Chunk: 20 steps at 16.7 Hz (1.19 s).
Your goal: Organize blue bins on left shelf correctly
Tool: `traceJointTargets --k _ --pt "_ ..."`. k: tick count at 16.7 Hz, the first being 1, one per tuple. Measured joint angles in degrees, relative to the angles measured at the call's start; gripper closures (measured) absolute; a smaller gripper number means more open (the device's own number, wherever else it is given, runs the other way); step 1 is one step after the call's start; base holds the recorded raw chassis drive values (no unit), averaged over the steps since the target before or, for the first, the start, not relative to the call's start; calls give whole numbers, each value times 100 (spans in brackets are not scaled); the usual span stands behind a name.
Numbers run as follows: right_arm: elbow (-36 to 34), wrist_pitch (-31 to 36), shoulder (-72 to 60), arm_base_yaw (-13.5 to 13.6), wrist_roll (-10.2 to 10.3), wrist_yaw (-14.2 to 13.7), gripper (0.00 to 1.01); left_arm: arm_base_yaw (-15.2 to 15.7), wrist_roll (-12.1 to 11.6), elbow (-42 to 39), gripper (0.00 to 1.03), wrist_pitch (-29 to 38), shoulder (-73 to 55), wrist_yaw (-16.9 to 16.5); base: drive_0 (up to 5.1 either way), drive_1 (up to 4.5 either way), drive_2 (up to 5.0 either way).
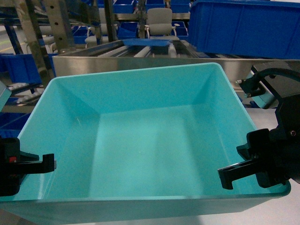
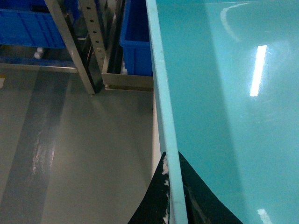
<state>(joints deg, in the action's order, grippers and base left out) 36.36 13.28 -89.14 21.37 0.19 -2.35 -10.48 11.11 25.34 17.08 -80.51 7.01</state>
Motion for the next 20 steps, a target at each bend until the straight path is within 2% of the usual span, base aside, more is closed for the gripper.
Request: traceJointTargets --k 11,20 --pt "0 -13 0 0 0 0 99 0 0 0 101 -2 0 0 -494 242 242" --pt "0 0 0 0 -2 0 99 0 0 0 101 0 -2 0 -482 344 144"
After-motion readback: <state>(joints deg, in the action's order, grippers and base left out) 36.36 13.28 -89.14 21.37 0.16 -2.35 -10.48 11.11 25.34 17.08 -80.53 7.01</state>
